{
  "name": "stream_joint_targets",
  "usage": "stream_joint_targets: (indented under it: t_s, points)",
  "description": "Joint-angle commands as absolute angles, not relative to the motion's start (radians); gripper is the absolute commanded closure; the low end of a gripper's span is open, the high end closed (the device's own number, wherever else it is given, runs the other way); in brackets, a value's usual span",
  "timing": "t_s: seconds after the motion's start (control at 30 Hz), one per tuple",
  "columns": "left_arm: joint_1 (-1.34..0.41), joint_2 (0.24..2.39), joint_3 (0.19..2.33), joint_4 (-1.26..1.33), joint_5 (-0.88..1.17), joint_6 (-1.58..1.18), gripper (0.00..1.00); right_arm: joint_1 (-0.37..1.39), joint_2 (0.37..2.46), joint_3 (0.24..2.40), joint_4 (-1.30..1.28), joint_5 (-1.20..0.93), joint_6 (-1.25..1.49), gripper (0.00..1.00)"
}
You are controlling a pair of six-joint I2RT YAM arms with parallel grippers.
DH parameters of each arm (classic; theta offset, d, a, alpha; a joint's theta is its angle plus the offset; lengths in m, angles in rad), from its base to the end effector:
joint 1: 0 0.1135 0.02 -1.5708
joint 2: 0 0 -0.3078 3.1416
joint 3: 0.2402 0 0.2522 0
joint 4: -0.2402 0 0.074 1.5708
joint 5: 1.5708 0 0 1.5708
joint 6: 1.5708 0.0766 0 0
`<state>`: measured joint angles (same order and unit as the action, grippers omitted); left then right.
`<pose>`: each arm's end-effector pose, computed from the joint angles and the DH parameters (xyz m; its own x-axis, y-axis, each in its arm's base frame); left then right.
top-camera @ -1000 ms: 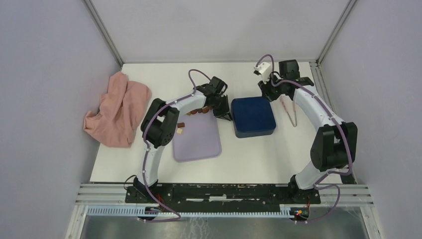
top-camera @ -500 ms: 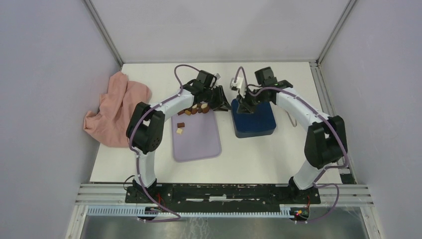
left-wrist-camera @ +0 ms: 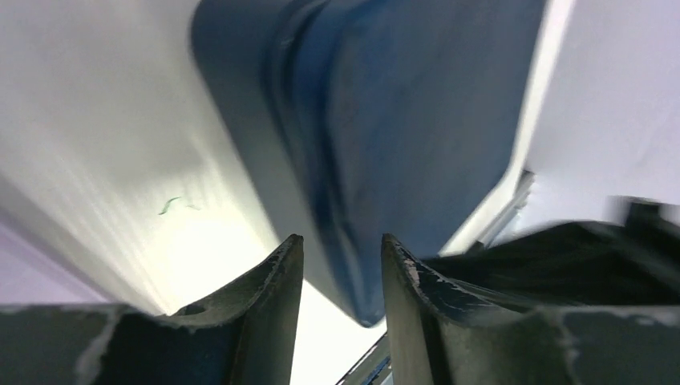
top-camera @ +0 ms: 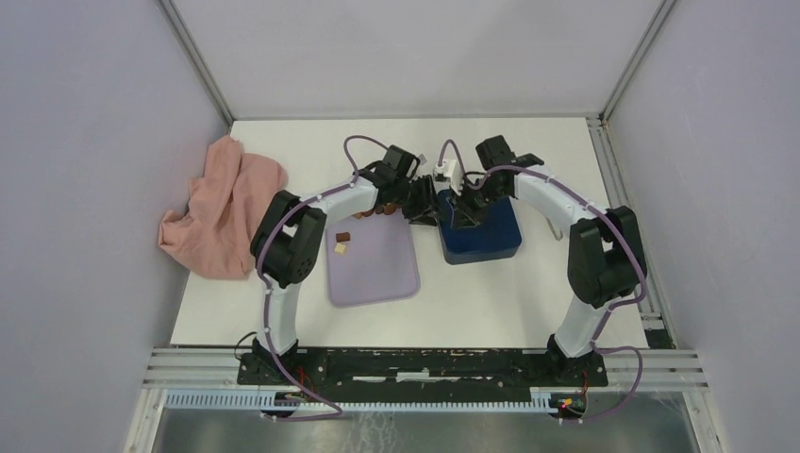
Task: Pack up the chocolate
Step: Adjust the box lid on the packing box.
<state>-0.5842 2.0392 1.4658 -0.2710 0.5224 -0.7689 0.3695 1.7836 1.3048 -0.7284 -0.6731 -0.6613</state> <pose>0.3881 -0.3024 0.2007 -0.9727 -0.0792 -0.2180 0.1086 0.6749 -0.7299 0.3349 0.1809 0.2296 -0.3874 -0.6650 -0.6385 -0.9213 0.3049 0.2414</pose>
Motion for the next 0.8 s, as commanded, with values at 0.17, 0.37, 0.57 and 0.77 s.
stream_joint_targets:
  t_s: [0.17,0.37,0.57,0.77]
  points:
    - [-0.594,2.059,1.452,-0.391,0.431,-0.689,0.60,0.340,1.780,1.660,-0.669,-0.592,-0.587,0.80]
    - [-0.593,2.095,1.435,-0.351,0.469,-0.710,0.78,0.343,1.835,1.687,-0.637,-0.539,-0.529,0.82]
    - [-0.583,2.083,1.347,-0.282,0.500,-0.726,0.83,0.379,1.955,1.513,-0.592,-0.475,-0.478,0.87]
    - [-0.581,2.101,1.293,-0.219,0.539,-0.731,0.84,0.428,2.062,1.464,-0.596,-0.350,-0.464,0.89]
